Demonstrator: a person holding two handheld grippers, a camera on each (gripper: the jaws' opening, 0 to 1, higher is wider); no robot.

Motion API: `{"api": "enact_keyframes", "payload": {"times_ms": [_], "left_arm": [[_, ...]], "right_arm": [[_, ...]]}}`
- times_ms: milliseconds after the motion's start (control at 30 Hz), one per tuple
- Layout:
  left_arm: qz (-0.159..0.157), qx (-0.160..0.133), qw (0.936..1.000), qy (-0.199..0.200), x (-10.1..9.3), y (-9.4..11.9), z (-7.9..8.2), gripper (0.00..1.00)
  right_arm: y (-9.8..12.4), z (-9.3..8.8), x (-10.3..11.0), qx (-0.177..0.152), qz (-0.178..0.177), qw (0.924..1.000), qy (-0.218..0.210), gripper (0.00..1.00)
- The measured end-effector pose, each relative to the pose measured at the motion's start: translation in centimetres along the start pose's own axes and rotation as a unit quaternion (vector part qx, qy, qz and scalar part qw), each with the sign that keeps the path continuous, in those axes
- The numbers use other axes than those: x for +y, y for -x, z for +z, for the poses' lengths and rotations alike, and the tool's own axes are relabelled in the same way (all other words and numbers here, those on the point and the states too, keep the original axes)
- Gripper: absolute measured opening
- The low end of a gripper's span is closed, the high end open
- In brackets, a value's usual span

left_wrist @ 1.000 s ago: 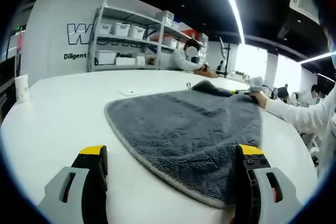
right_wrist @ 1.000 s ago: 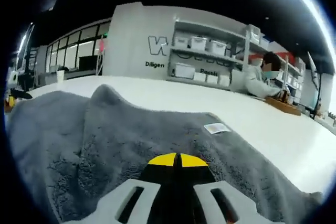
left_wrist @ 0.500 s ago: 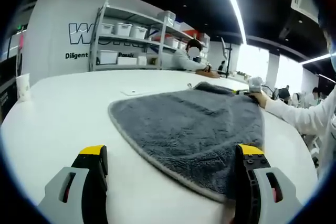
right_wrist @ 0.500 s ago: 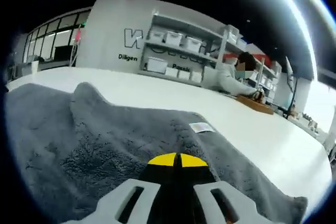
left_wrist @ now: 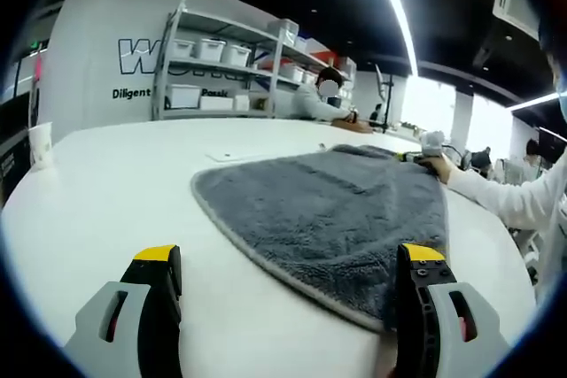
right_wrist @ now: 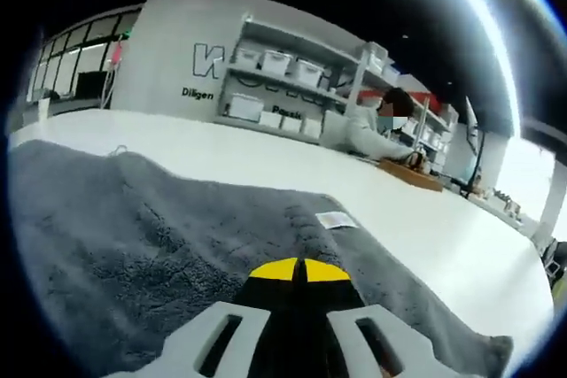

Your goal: Open the folded towel by lifting each exposed corner and separating the folded layers until the towel lies flat within the target outline without major curled edges

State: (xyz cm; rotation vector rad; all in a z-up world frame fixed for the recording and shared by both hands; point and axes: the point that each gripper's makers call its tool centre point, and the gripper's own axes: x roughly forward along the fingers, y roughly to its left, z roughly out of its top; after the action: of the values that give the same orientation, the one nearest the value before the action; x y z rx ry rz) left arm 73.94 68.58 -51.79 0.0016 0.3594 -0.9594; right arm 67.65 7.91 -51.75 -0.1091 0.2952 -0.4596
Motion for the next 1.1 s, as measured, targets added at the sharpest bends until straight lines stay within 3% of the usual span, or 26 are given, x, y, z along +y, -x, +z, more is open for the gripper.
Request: {"api": "enact_keyframes", "payload": {"times_ms": [67, 233, 300, 400, 533, 633, 800, 900, 1033, 1100], "left_arm": [[-0.001, 0.000, 1.0000, 0.000, 0.0, 0.0, 0.0, 1.00], [-0.004, -0.002, 1.0000, 0.001, -0.1, 0.0, 0.1, 1.00], [-0.004, -0.003, 1.0000, 0.001, -0.1, 0.0, 0.1, 1.00], [-0.003, -0.005, 1.0000, 0.001, -0.1, 0.1, 0.1, 1.00], [-0.005, -0.005, 1.0000, 0.000, -0.1, 0.1, 0.2, 1.00], [-0.006, -0.005, 1.0000, -0.002, -0.1, 0.2, 0.2, 1.00], [-0.006, -0.010, 0.9999, -0.001, -0.6, 0.7, 0.1, 1.00], [-0.009, -0.011, 0.9999, -0.002, -1.2, 1.1, 0.0, 1.00], [-0.016, -0.008, 0.9998, -0.008, -2.3, 1.5, -0.4, 1.00], [-0.024, -0.005, 0.9996, -0.013, -3.4, 1.9, -0.7, 1.00]], "right_arm": [[0.4, 0.3, -0.3, -0.005, 0.006, 0.9994, -0.033, 0.00], [2.2, 1.0, -1.8, -0.025, -0.006, 0.9995, -0.016, 0.00], [3.1, 2.0, -1.6, -0.066, 0.019, 0.9968, -0.042, 0.00], [4.5, 1.8, -1.5, -0.072, 0.038, 0.9957, -0.044, 0.01], [6.5, 1.5, -0.7, -0.084, 0.080, 0.9930, -0.021, 0.29], [8.5, 1.2, -0.6, -0.090, 0.105, 0.9895, -0.041, 0.44], [11.3, 0.1, -1.6, -0.093, 0.107, 0.9896, -0.025, 0.54], [12.3, -0.5, -2.1, -0.090, 0.116, 0.9887, -0.031, 0.69], [13.0, -1.5, -2.4, -0.073, 0.138, 0.9858, -0.062, 0.99], [13.5, -1.7, -2.9, -0.073, 0.139, 0.9853, -0.068, 0.97]]}}
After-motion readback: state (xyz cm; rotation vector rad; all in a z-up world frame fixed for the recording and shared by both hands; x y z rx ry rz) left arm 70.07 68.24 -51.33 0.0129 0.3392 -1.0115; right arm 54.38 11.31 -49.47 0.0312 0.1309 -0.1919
